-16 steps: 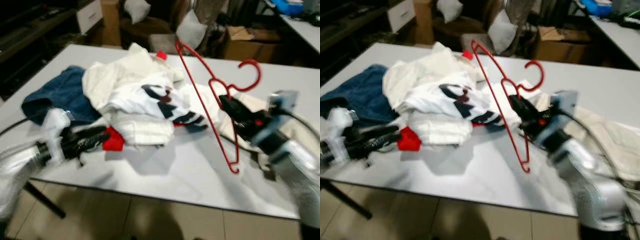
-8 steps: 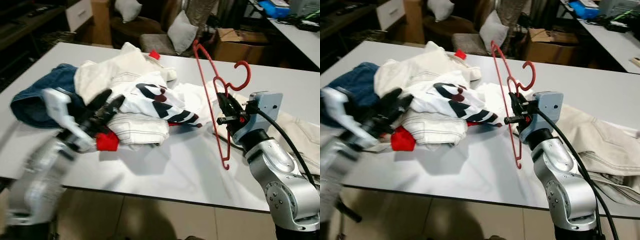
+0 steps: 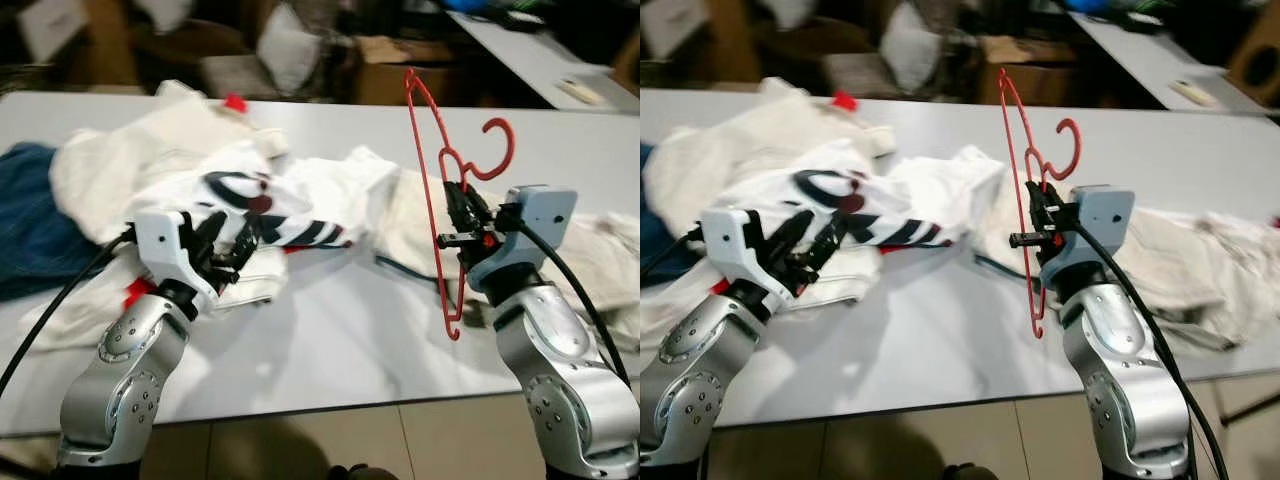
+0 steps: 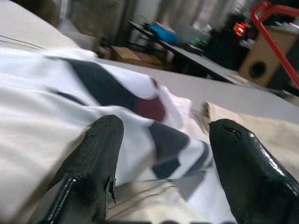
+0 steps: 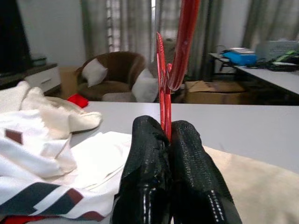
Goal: Hang hanger
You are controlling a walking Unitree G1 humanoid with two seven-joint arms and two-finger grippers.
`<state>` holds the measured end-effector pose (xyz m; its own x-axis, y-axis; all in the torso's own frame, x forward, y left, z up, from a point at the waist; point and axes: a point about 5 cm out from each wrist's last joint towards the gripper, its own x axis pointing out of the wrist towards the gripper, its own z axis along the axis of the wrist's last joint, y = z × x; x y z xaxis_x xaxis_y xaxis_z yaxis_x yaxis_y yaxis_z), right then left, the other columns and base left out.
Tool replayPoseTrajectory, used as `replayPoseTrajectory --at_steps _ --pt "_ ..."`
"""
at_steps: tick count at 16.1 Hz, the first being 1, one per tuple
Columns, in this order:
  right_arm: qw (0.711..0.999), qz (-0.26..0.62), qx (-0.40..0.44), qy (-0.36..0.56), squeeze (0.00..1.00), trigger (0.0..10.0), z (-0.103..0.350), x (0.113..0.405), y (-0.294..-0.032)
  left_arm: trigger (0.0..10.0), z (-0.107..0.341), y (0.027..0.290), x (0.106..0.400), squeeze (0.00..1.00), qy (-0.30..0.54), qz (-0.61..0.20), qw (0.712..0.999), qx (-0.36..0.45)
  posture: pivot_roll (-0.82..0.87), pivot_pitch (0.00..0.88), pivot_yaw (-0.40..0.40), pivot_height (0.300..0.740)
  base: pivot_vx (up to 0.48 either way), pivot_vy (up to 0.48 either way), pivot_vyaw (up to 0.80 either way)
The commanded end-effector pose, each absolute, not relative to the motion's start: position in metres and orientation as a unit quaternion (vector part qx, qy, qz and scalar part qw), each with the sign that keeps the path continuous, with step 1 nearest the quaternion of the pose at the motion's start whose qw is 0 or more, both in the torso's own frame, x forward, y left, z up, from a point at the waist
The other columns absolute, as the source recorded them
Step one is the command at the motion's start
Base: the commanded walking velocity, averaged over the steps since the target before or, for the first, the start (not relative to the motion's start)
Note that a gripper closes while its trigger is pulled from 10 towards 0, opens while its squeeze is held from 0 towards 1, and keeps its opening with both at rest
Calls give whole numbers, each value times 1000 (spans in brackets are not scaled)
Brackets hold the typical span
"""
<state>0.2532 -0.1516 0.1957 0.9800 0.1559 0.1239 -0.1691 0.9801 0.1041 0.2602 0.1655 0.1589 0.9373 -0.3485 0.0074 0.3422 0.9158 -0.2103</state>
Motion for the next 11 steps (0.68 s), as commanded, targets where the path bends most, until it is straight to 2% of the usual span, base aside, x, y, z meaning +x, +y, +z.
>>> replayPoseTrajectory --at_steps 1,4,6,11 --pt "992 72 78 -71 0 10000 200 249 -154 10000 153 158 255 0 36 -195 976 -86 -78 0 -46 740 0 0 -800" --pt "991 62 97 -71 0 10000 199 247 -152 10000 148 153 252 0 23 -184 981 -58 -83 0 -42 740 0 0 -800" --pt "993 74 78 -56 0 10000 196 245 -151 10000 149 156 254 0 11 -167 985 -26 -88 0 -50 740 0 0 0" --pt "992 108 36 -57 0 10000 199 245 -143 10000 170 153 255 0 -34 -166 985 -15 -80 0 -76 740 0 -261 0"
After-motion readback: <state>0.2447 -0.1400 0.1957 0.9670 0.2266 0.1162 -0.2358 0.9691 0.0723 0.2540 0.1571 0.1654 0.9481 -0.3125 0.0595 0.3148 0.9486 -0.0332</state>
